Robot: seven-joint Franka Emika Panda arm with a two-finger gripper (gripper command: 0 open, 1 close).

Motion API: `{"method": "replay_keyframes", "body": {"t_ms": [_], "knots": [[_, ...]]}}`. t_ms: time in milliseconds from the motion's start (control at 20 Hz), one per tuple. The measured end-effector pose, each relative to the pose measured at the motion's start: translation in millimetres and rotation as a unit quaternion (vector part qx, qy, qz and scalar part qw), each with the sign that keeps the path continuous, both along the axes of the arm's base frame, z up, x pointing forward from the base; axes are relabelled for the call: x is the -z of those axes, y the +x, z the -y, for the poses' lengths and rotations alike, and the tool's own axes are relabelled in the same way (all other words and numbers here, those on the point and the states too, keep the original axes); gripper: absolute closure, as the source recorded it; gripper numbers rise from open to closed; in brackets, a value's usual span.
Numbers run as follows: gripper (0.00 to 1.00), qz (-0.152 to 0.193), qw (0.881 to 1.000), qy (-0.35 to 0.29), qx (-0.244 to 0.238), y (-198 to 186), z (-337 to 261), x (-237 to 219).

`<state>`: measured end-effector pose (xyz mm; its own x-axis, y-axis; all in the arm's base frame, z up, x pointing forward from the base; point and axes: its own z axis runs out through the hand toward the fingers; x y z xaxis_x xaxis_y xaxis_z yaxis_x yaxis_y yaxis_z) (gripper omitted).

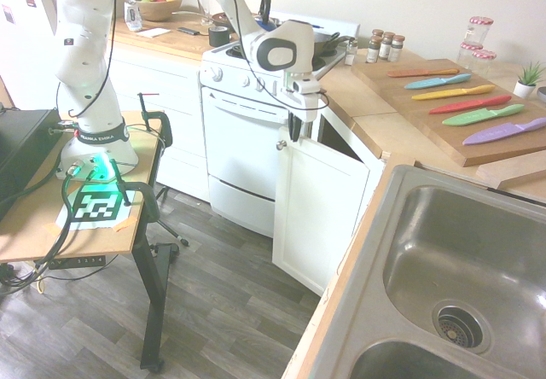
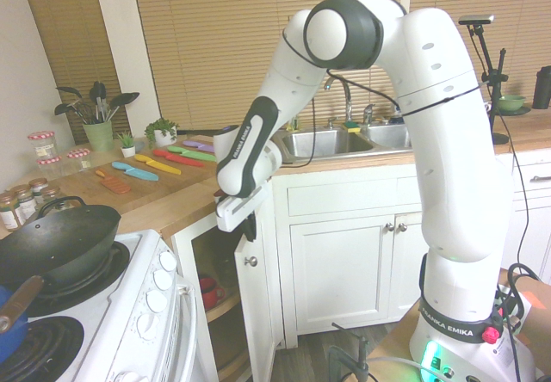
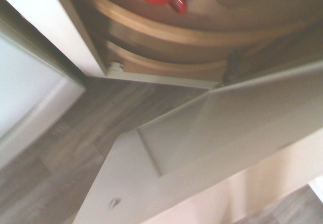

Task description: Close the cabinet

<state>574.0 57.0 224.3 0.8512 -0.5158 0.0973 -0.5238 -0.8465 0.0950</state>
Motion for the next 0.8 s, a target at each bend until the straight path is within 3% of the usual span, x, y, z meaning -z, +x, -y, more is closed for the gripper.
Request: {"method": "replay_keyframes", "body": {"t_ms": [250,450,600,750,800], "knots": [[1.0,-0.02,1.0,0.003,0.021,56.3,-26.4,14.6],[1.0,-0.004,0.999,0.024,0.026,84.8,-49.5,-18.2],[1.0,0.005,0.999,0.031,0.035,69.0,-39.6,-48.0],[1.0,0.009,0.997,0.033,0.062,40.1,6.8,-74.7],[0.0,0.012,0.997,0.036,0.071,29.1,25.8,-81.5]]}}
